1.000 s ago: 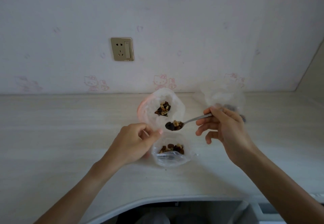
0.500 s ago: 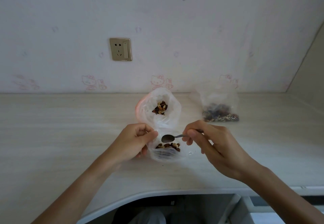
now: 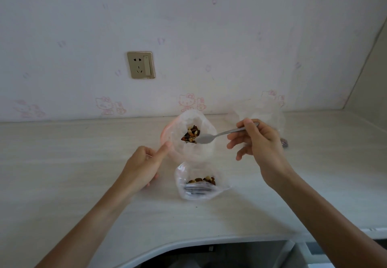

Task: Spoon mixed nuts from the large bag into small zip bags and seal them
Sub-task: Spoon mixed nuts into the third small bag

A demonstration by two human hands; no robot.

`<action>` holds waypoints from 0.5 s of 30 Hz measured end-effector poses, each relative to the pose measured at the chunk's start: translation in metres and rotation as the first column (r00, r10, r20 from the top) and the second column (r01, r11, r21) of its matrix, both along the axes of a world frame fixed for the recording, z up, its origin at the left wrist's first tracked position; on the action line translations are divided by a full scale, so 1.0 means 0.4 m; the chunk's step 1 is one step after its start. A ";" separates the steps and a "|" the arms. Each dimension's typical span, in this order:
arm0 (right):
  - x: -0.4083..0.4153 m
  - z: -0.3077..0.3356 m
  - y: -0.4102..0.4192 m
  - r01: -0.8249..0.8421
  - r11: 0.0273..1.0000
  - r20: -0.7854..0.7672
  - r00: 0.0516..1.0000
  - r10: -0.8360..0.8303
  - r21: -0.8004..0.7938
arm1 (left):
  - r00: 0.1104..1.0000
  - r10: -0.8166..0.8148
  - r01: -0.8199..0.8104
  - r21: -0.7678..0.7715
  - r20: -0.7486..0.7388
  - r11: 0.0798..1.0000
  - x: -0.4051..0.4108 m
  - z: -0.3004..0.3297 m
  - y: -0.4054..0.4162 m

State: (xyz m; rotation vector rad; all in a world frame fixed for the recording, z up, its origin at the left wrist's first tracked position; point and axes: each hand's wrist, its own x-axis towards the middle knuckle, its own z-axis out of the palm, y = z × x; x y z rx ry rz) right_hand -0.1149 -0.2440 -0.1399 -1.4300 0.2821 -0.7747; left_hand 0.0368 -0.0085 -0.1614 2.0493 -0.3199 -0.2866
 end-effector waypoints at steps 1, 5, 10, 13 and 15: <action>0.021 0.000 -0.009 0.028 0.999 -0.024 0.999 -0.027 0.042 | 0.999 0.033 -0.033 0.009 -0.004 0.999 0.012 0.003 -0.006; 0.104 -0.008 -0.032 0.048 0.997 -0.170 0.985 -0.038 0.058 | 1.000 -0.003 0.004 0.068 -0.018 0.998 0.056 0.018 -0.053; 0.182 -0.026 -0.040 -0.015 1.000 -0.339 0.941 0.013 -0.004 | 0.998 -0.023 0.026 0.054 -0.057 0.998 0.080 0.023 -0.126; 0.206 -0.034 -0.046 -0.027 1.000 -0.316 0.948 0.024 -0.005 | 1.000 -0.010 0.010 0.023 -0.008 1.000 0.075 0.004 -0.156; 0.212 -0.045 -0.047 -0.026 1.000 -0.298 0.954 0.029 0.012 | 1.000 -0.011 0.011 0.027 0.026 1.000 0.070 -0.009 -0.162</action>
